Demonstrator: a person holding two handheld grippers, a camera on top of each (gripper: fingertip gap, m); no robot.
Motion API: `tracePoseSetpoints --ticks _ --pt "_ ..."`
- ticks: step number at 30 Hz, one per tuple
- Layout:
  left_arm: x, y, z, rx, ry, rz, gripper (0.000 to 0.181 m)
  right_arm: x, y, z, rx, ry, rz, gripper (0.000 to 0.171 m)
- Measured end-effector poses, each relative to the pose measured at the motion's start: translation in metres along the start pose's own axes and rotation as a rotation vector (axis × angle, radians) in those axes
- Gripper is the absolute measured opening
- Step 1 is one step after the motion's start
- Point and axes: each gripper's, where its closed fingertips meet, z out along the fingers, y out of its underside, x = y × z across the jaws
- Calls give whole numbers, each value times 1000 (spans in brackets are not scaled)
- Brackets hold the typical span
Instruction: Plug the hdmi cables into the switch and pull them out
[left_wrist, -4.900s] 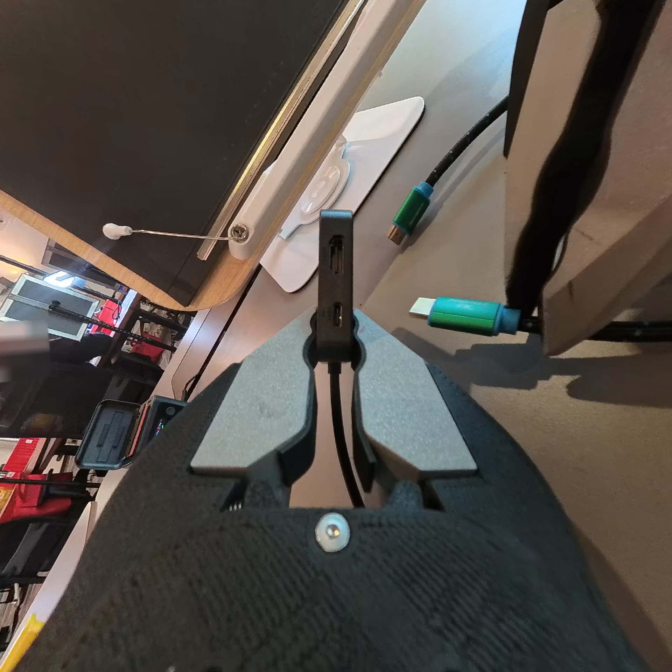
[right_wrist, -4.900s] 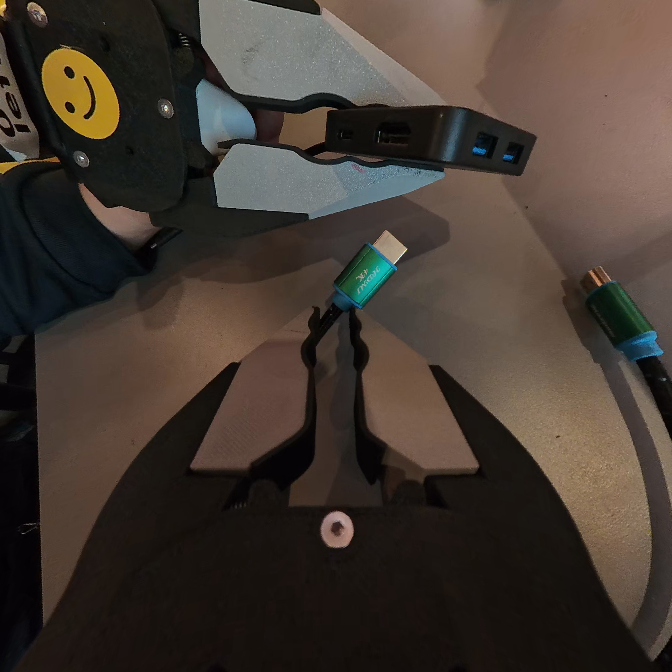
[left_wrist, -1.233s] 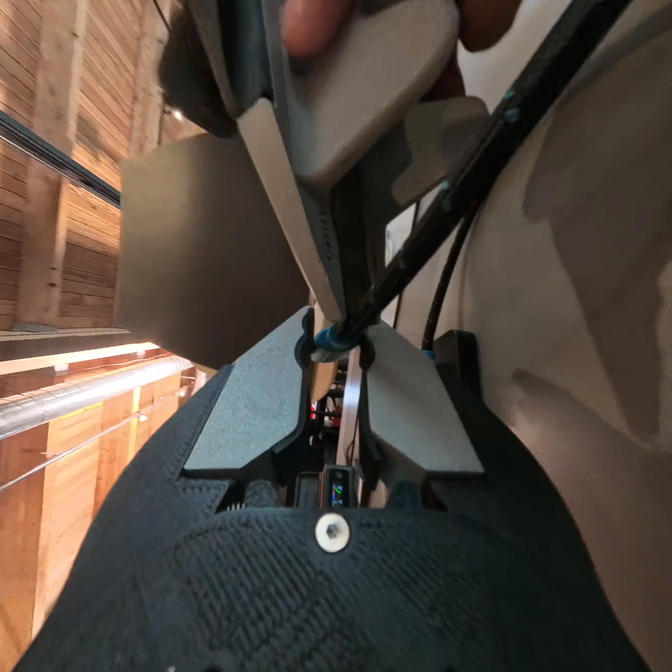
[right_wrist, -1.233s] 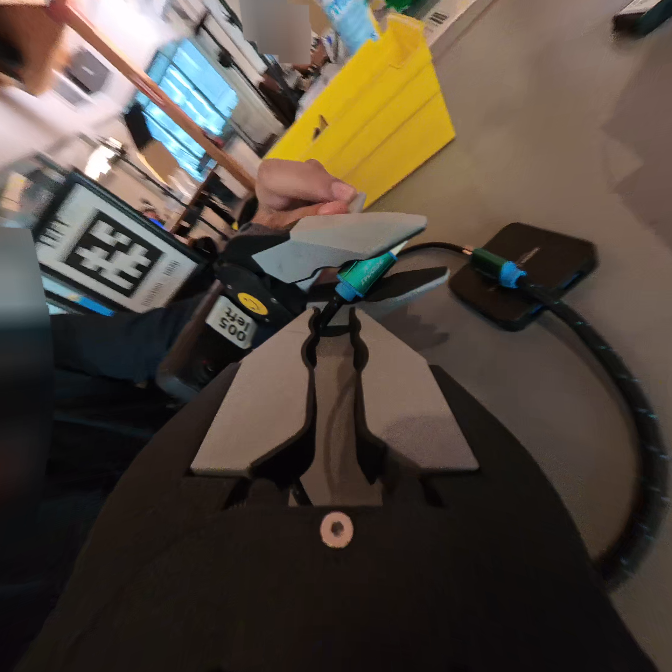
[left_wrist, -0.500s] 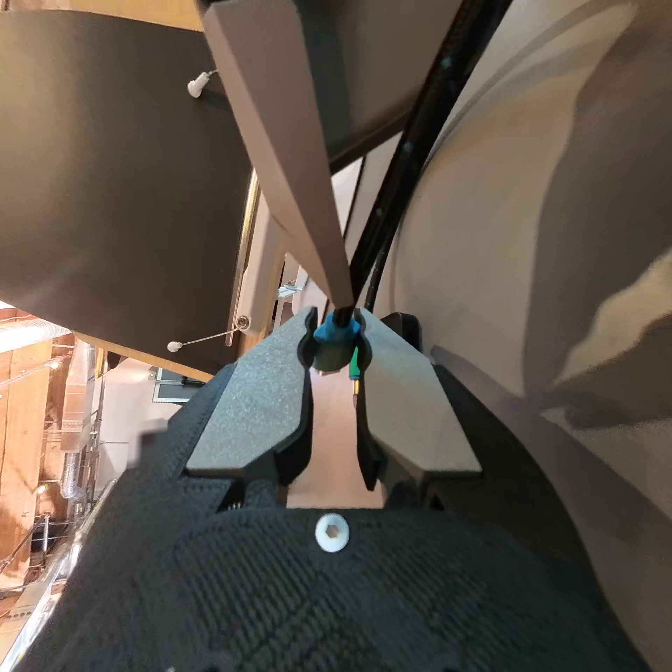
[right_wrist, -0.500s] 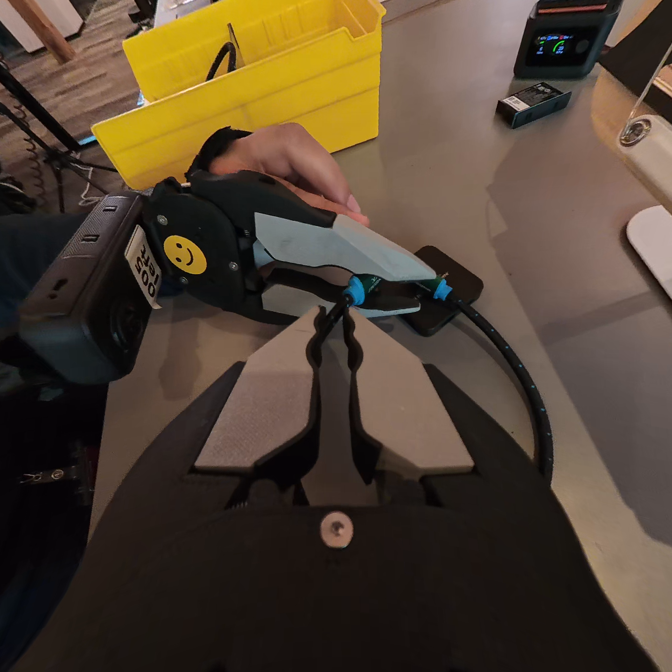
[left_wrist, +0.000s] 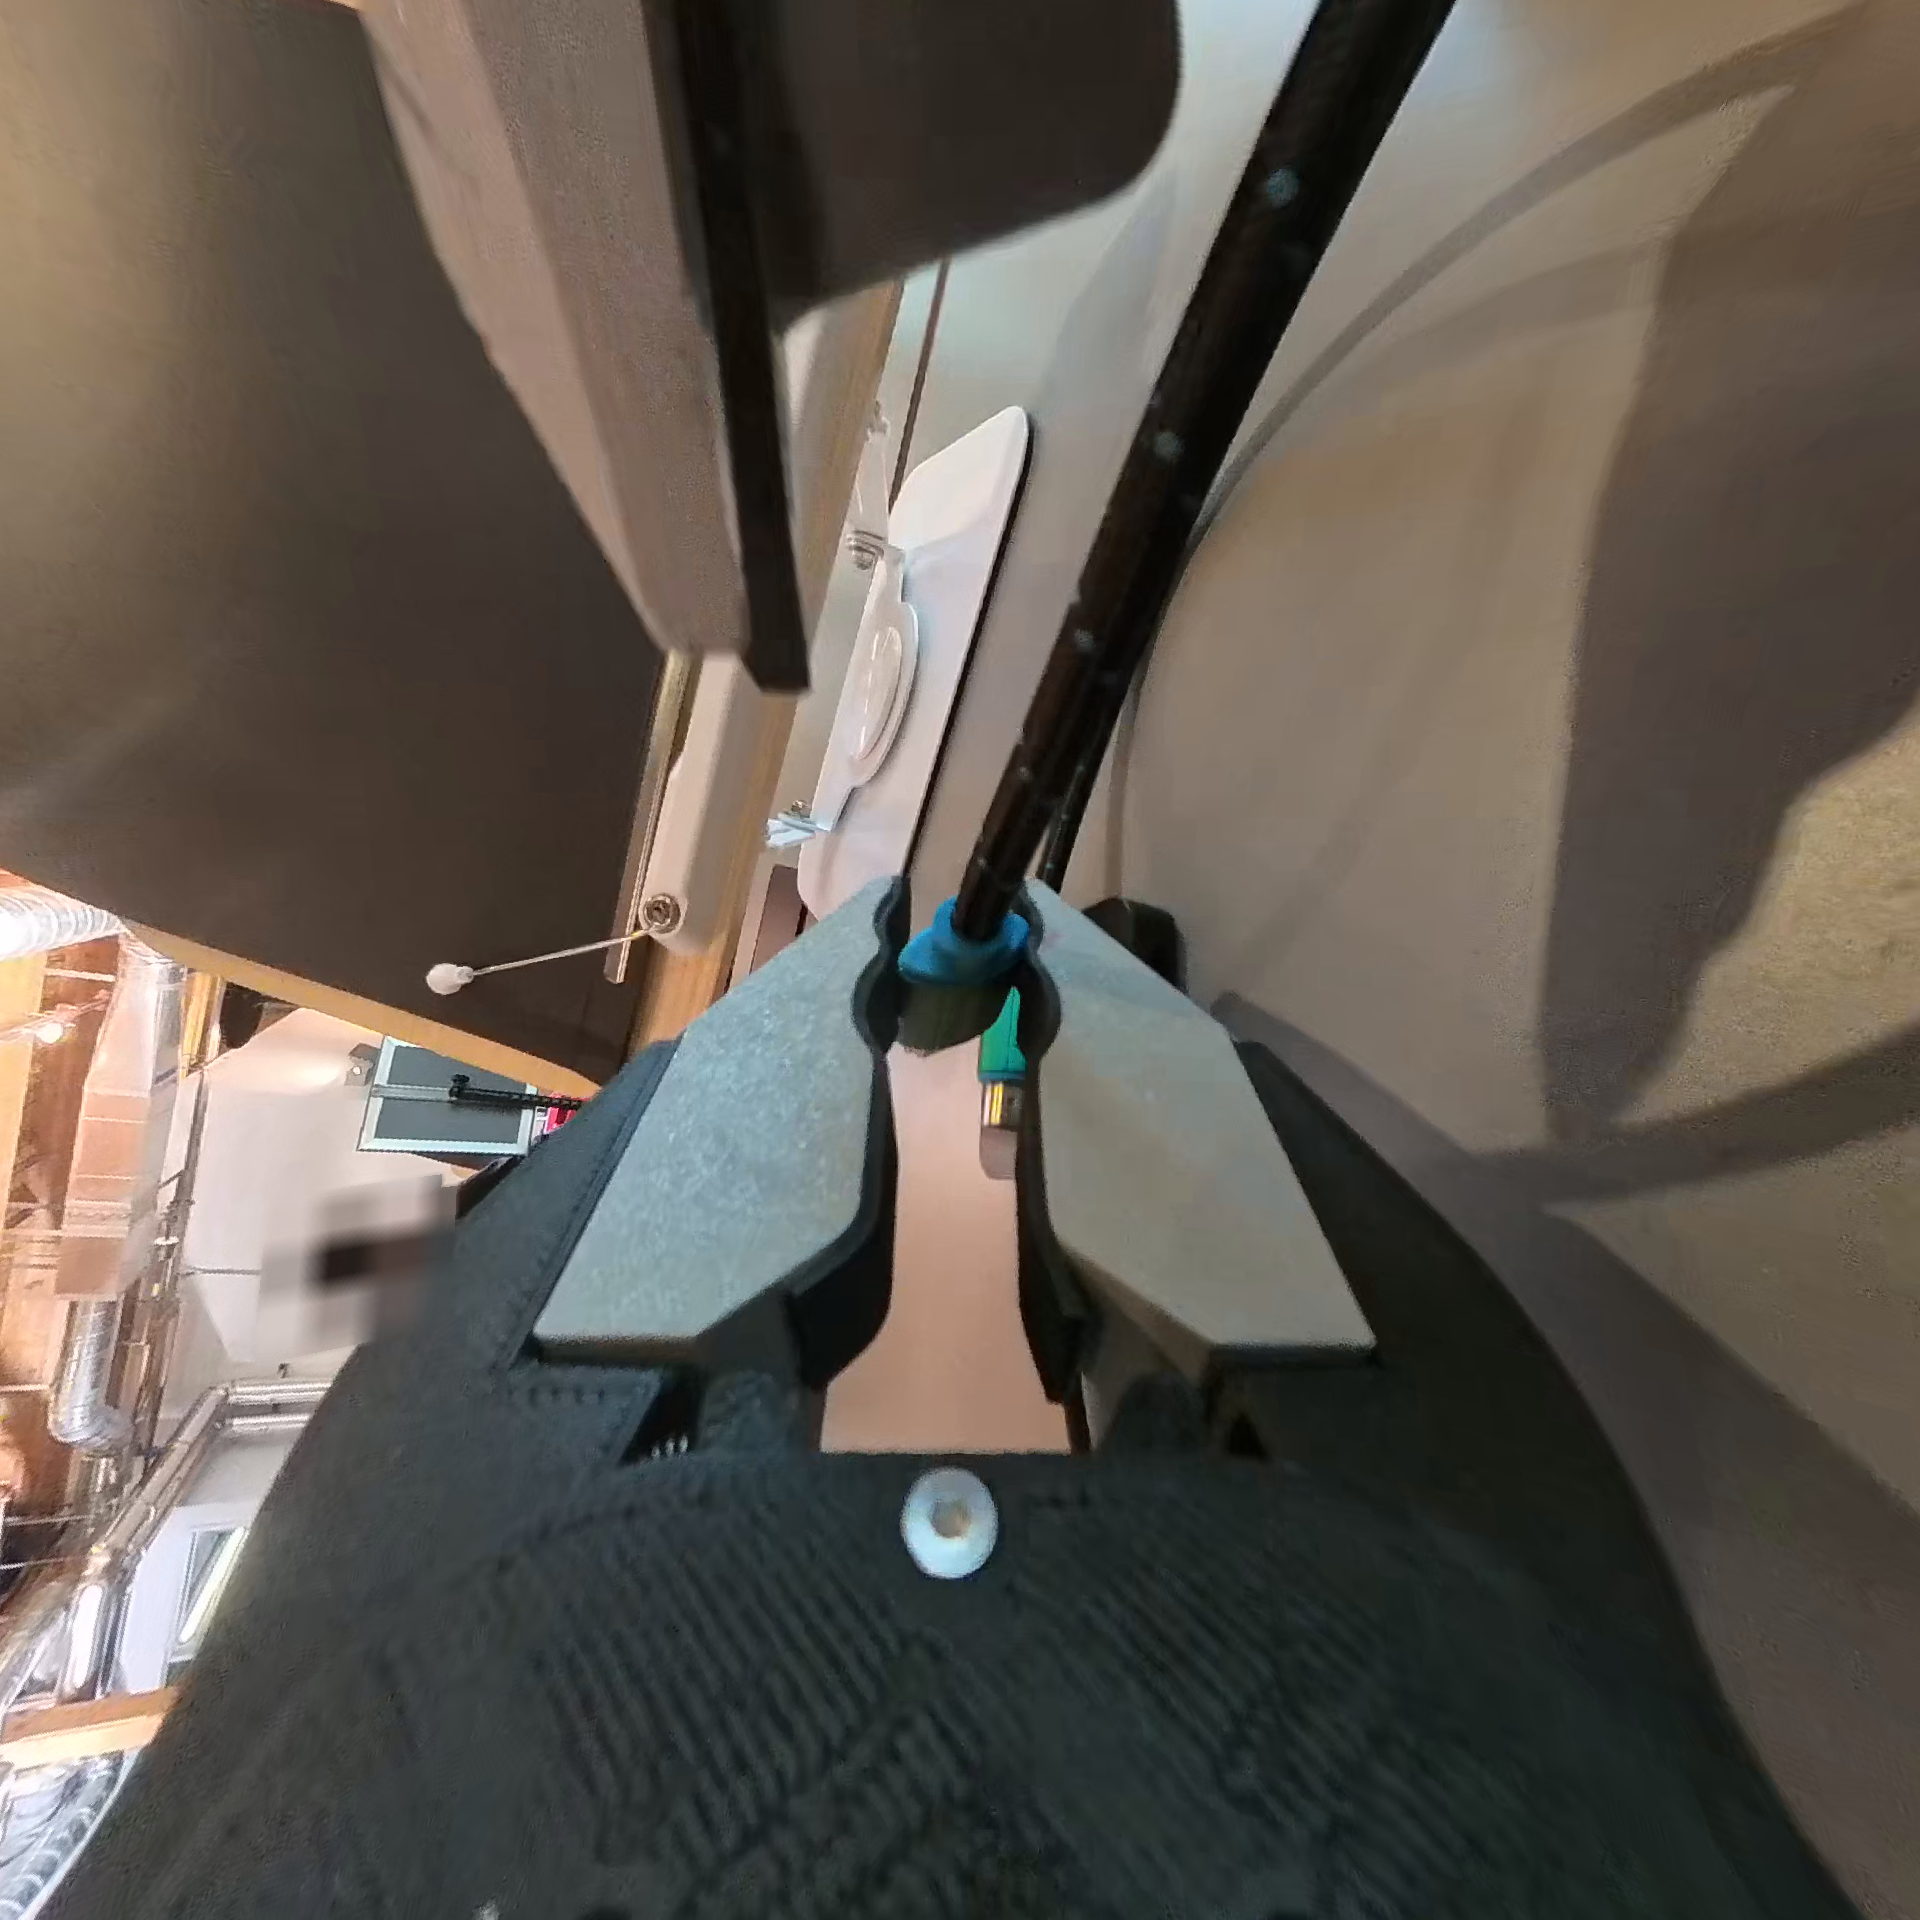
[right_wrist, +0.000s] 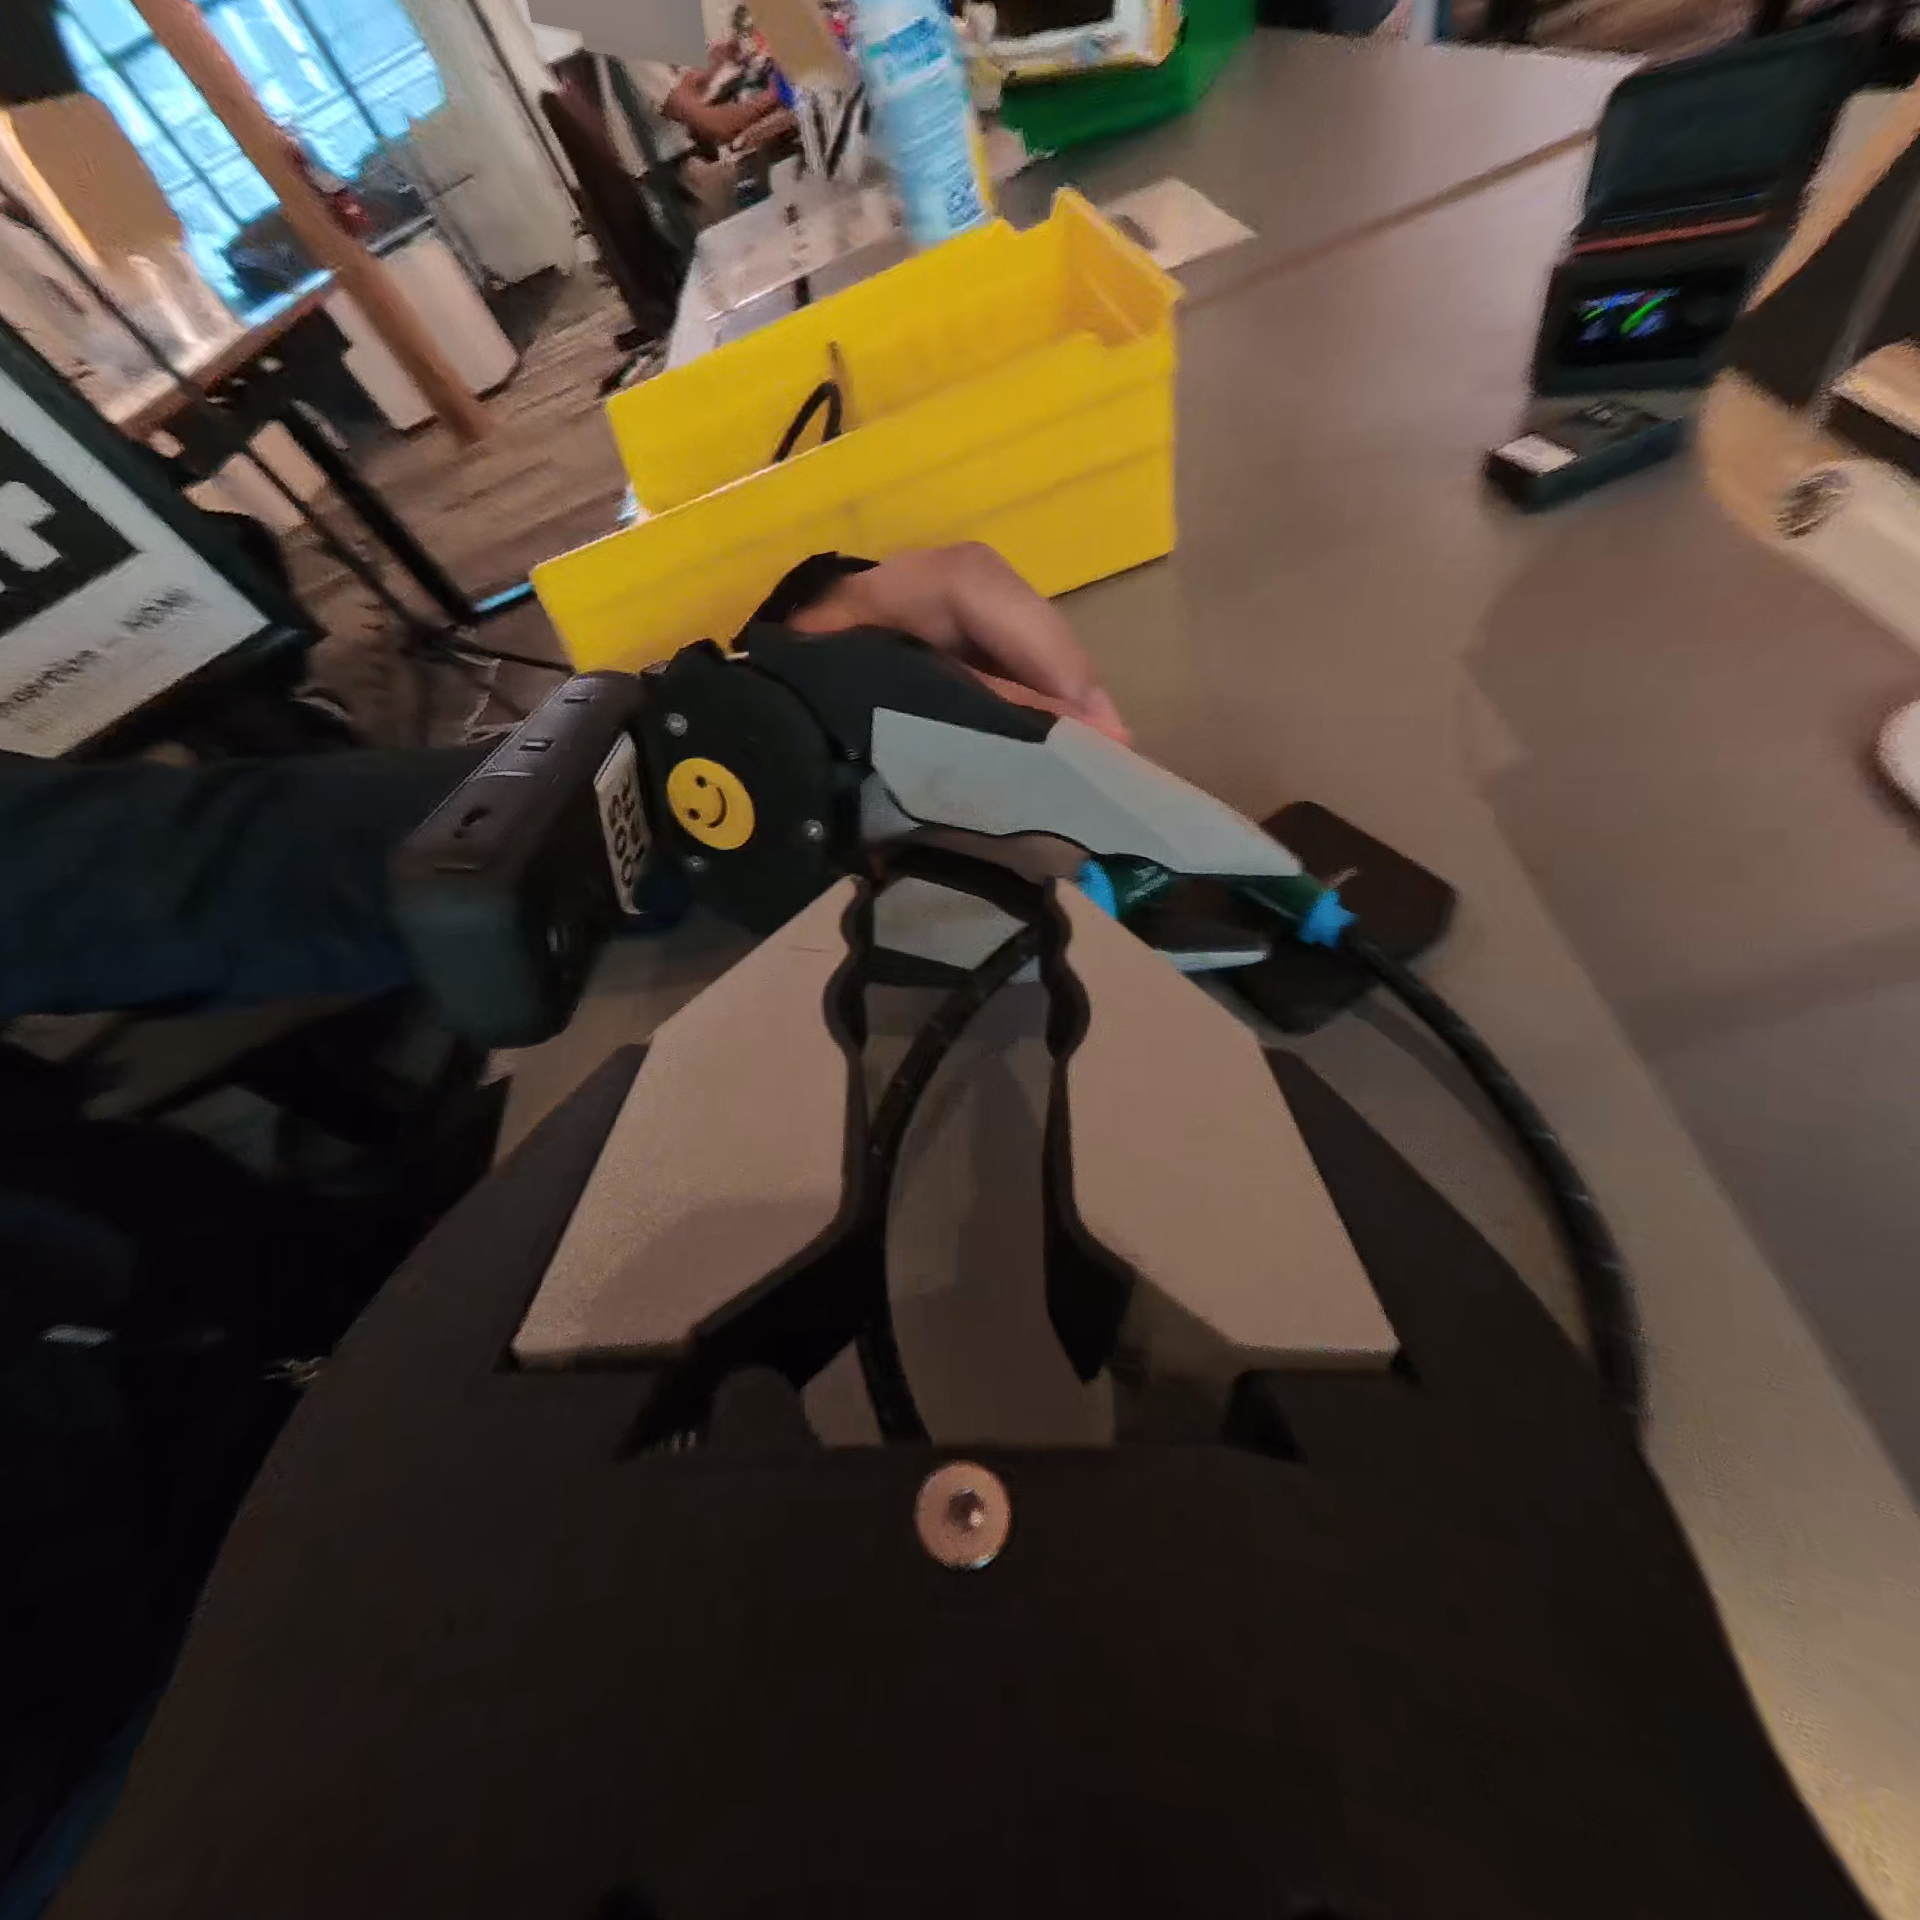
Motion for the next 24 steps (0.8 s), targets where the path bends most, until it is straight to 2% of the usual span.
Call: tracePoseSetpoints --ticks 3,7,12,16,24 --pt "1 -1 -1 11 14 -29 17 4 20 16 -126 35 -2 32" --pt "5 5 -1 11 77 -84 17 13 39 28 -241 115 -49 14" --pt "4 4 -3 43 102 -133 16 26 30 20 -191 192 -46 6" --pt "-1 -4 -7 87 89 -149 16 19 23 17 -117 95 39 7" --pt "2 -6 -6 93 65 -127 15 18 21 20 -70 42 122 12"
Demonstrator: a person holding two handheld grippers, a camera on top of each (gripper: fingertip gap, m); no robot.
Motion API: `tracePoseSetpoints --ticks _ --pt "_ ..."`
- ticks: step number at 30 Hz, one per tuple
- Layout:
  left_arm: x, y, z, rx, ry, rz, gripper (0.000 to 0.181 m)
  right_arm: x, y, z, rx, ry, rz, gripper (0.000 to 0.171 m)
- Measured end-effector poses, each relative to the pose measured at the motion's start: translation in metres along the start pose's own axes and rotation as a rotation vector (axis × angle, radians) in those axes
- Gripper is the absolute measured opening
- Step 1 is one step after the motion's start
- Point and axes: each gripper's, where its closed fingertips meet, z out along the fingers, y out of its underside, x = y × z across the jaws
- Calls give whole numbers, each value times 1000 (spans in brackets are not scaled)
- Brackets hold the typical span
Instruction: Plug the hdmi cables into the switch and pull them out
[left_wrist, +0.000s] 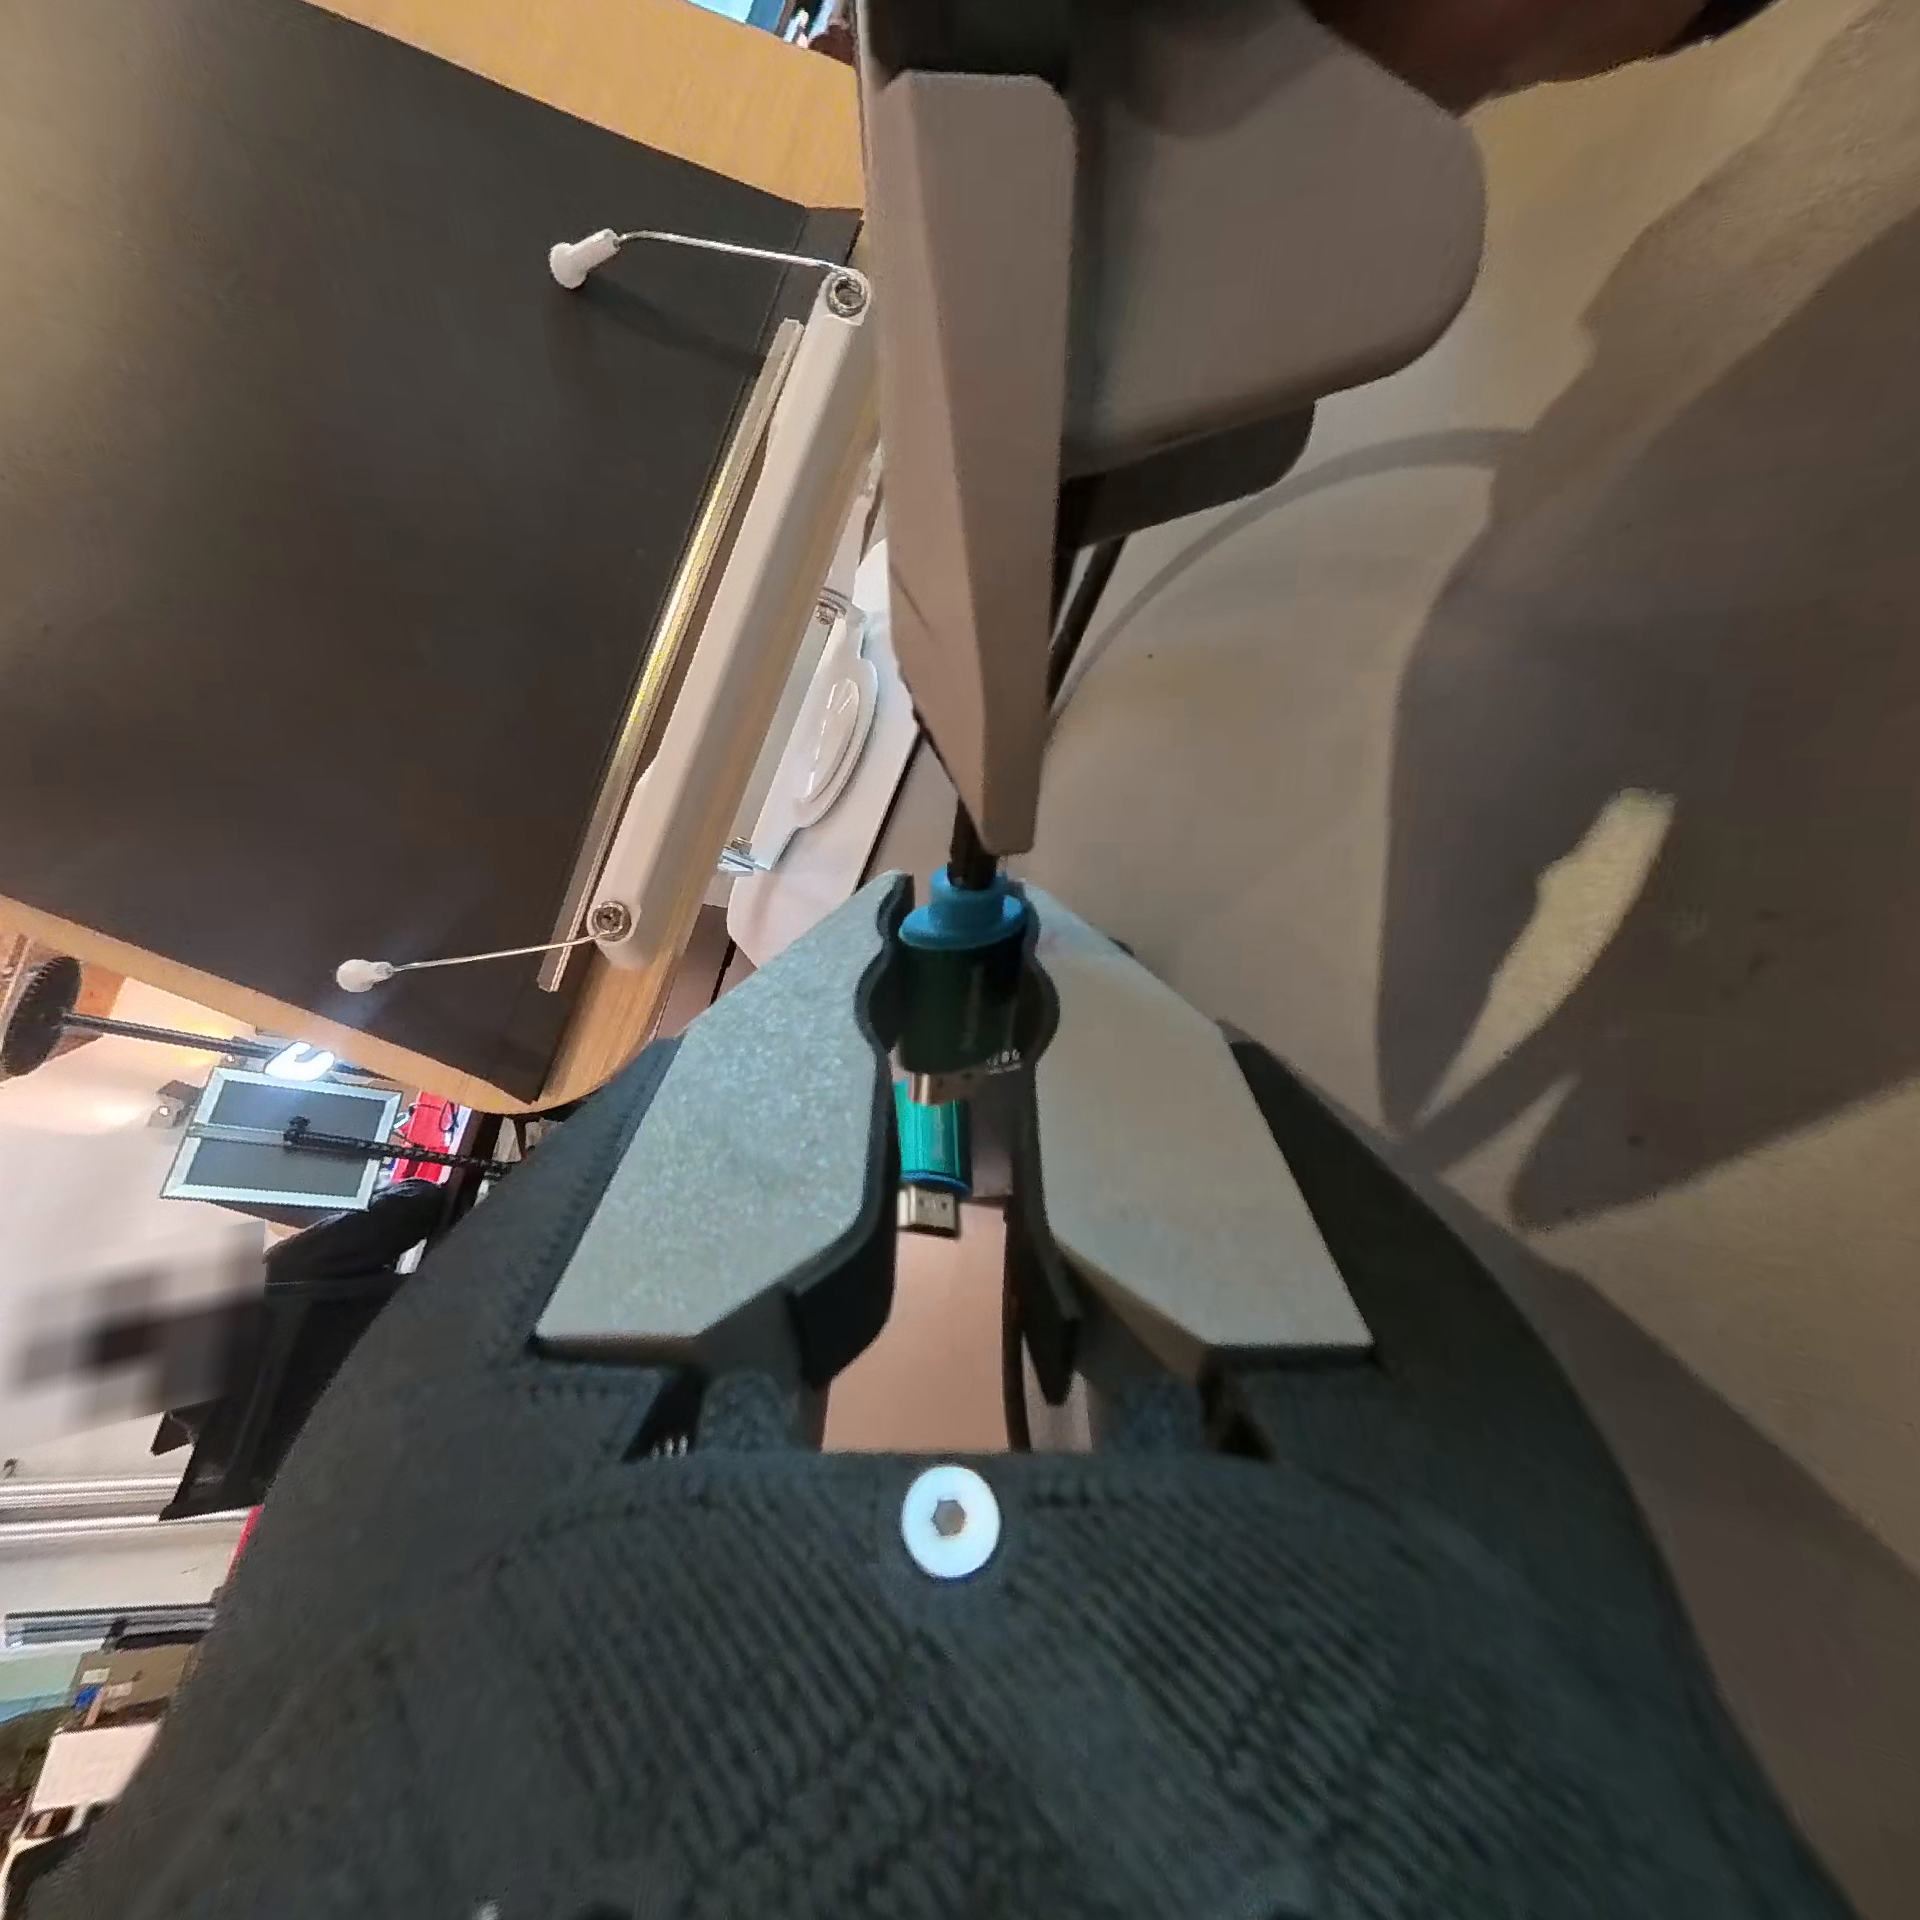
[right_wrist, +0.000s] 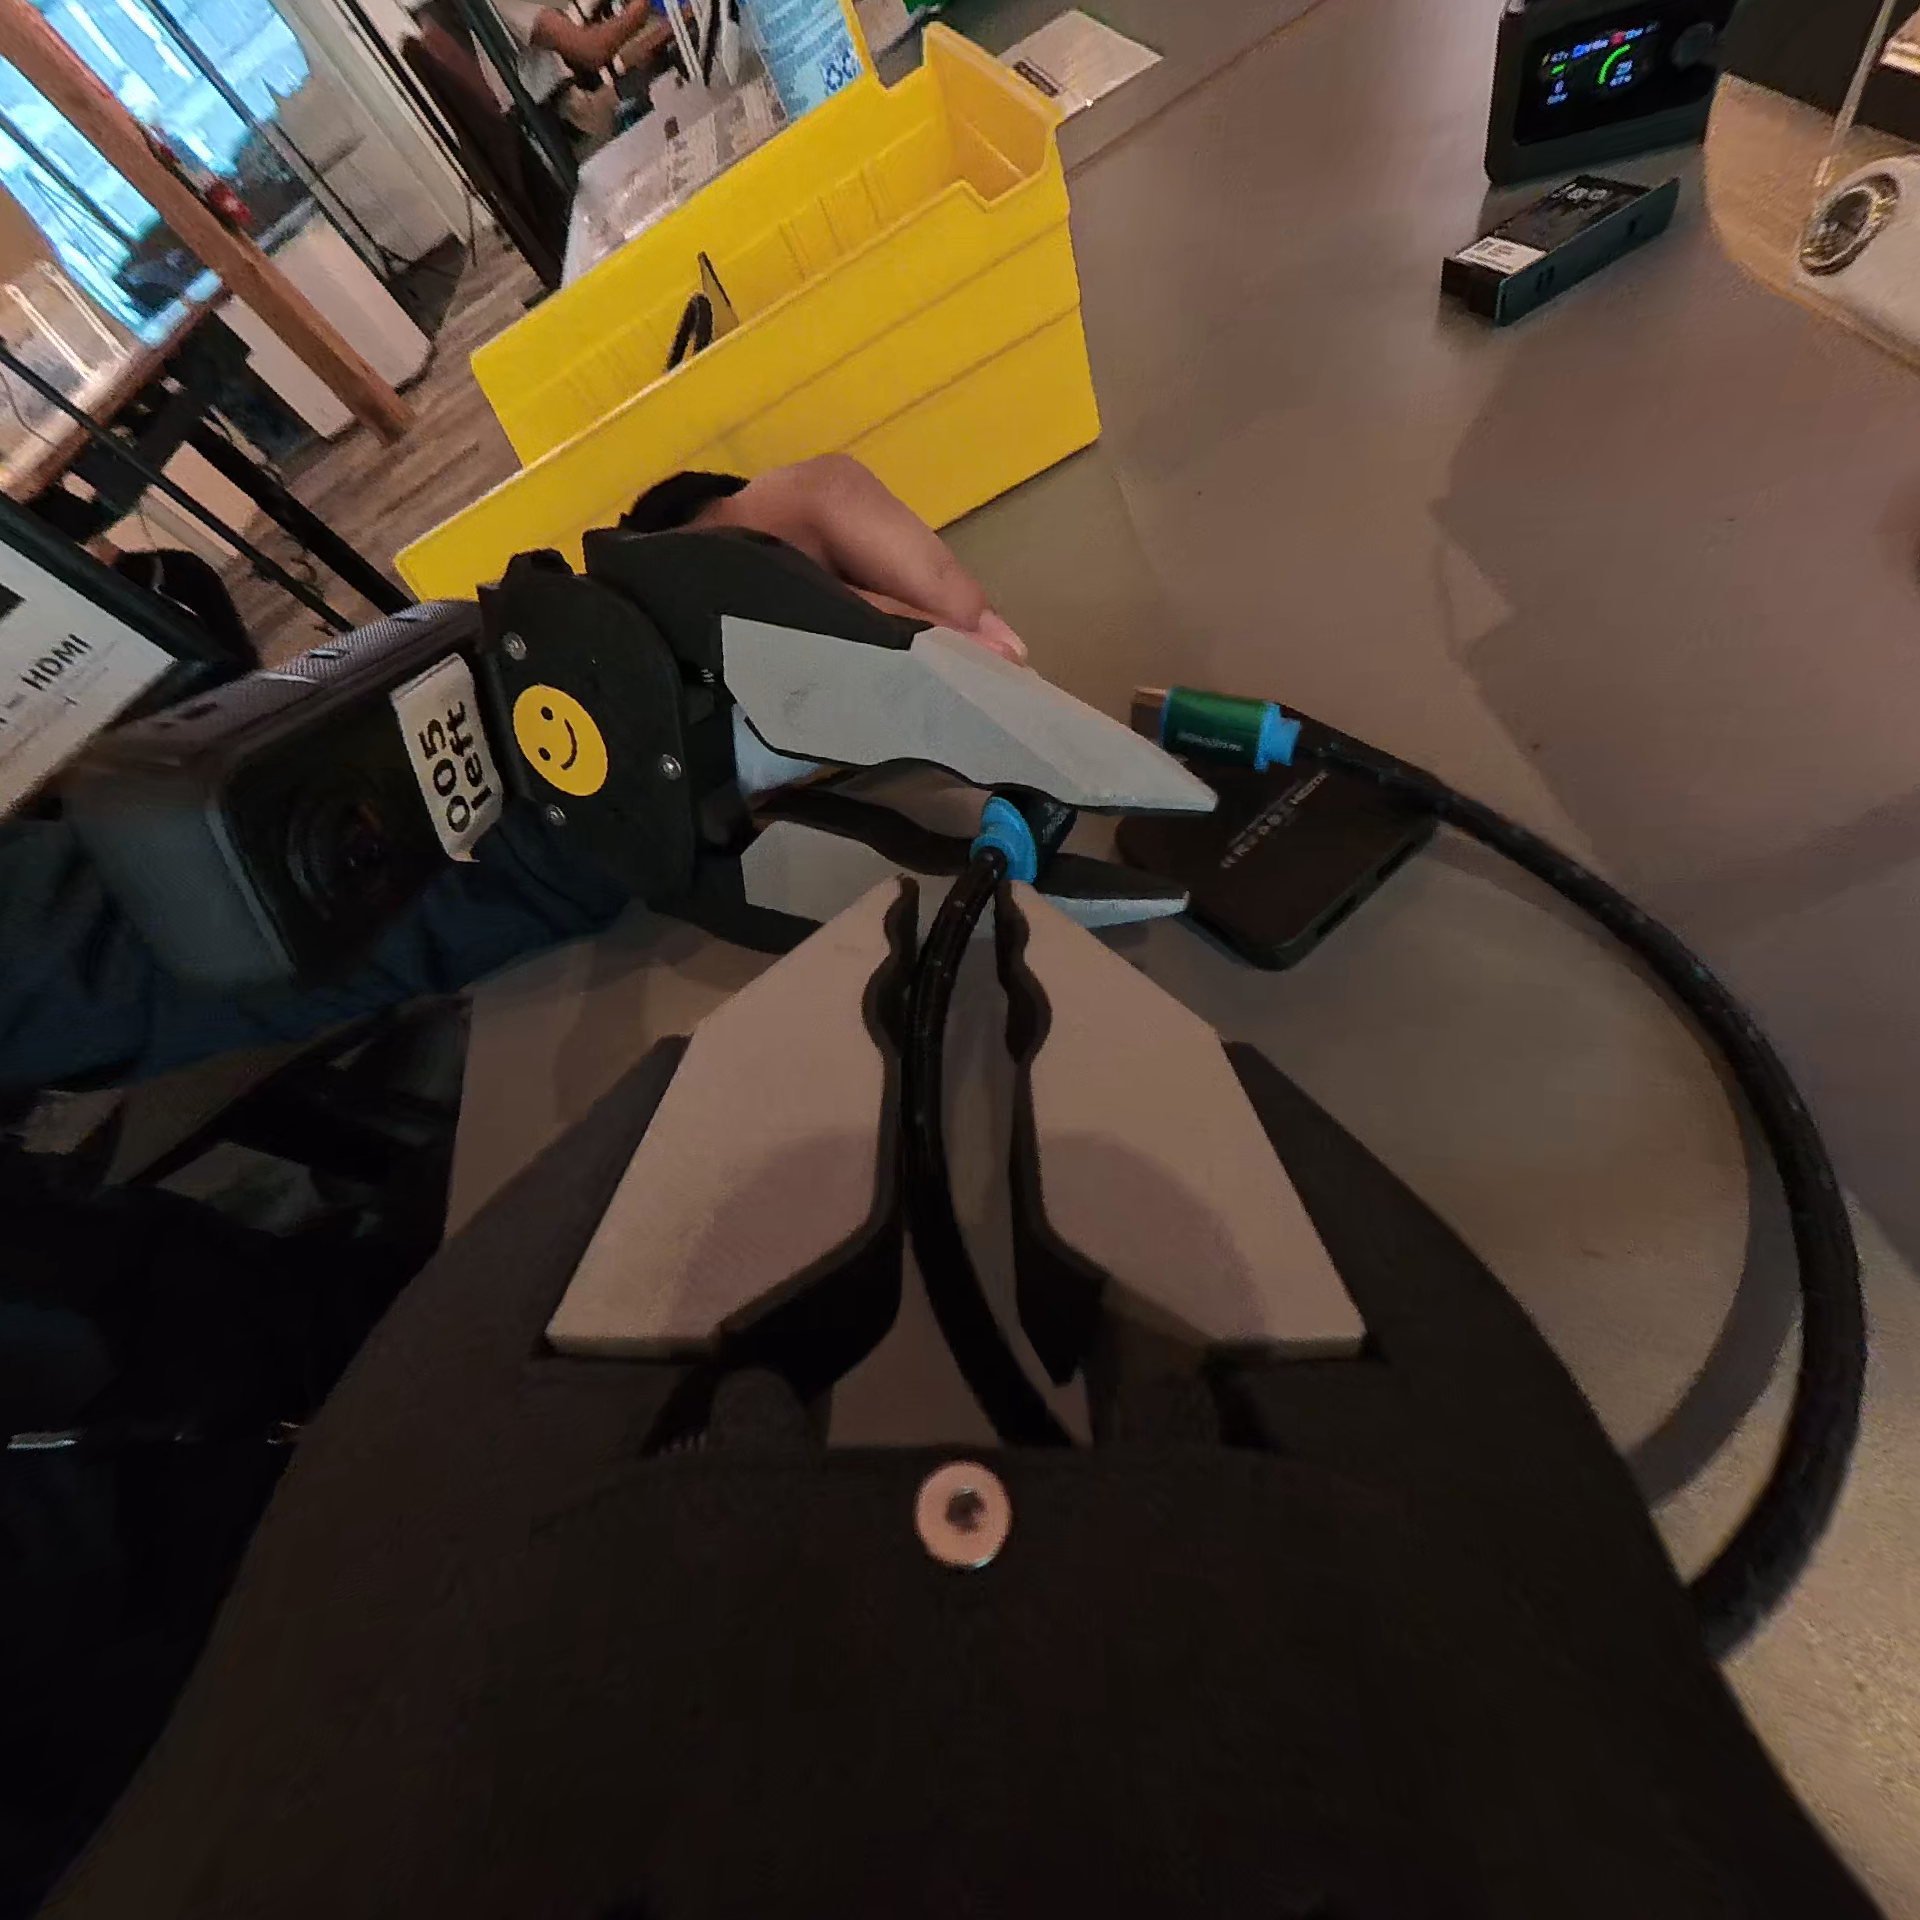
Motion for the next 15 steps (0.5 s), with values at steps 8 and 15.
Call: tracePoseSetpoints --ticks 8,15 --pt "-2 5 0 -29 -2 -16 15 0 -1 6 4 31 -12 14" --pt "0 4 2 -23 5 -44 14 6 -5 7 -25 215 -236 11"
